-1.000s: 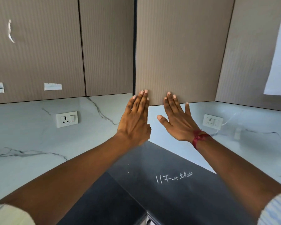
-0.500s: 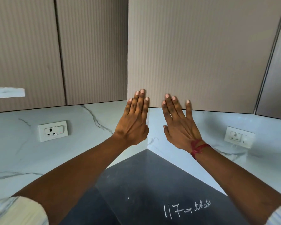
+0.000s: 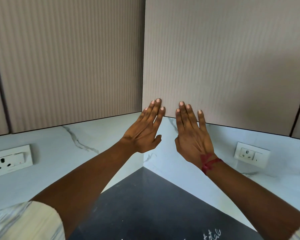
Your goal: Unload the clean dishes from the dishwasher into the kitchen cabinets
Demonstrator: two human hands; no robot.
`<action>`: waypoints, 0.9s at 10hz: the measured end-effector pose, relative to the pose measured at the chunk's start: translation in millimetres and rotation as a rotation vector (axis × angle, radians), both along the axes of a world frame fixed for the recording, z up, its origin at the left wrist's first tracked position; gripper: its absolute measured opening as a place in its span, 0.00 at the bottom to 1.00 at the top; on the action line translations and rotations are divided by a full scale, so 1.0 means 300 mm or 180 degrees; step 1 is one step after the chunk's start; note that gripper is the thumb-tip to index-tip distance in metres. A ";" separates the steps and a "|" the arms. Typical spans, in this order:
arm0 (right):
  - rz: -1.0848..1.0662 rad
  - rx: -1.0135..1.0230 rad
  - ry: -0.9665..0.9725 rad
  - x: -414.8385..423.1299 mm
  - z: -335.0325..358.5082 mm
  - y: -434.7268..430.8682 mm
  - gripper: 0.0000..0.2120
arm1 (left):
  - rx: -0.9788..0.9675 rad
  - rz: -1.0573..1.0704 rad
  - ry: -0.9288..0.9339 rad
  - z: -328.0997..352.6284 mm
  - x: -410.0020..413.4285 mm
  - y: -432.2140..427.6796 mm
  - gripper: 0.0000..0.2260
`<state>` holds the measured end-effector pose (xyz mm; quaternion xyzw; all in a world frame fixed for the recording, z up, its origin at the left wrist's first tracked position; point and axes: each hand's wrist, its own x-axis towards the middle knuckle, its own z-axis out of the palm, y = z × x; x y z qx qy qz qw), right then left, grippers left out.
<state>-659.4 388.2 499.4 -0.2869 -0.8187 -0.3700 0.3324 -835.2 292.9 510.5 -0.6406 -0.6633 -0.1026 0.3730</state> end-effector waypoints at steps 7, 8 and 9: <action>-0.0754 -0.0170 -0.0091 0.229 -0.010 0.018 0.37 | 0.0288 -0.1000 -0.0405 -0.081 0.257 0.243 0.33; -0.0929 0.0006 -0.0170 0.378 -0.029 -0.028 0.38 | 0.0509 -0.1113 -0.0599 -0.105 0.412 0.232 0.33; -0.1062 0.0032 0.0018 0.533 -0.028 -0.108 0.38 | 0.0649 -0.1325 -0.0636 -0.127 0.592 0.198 0.33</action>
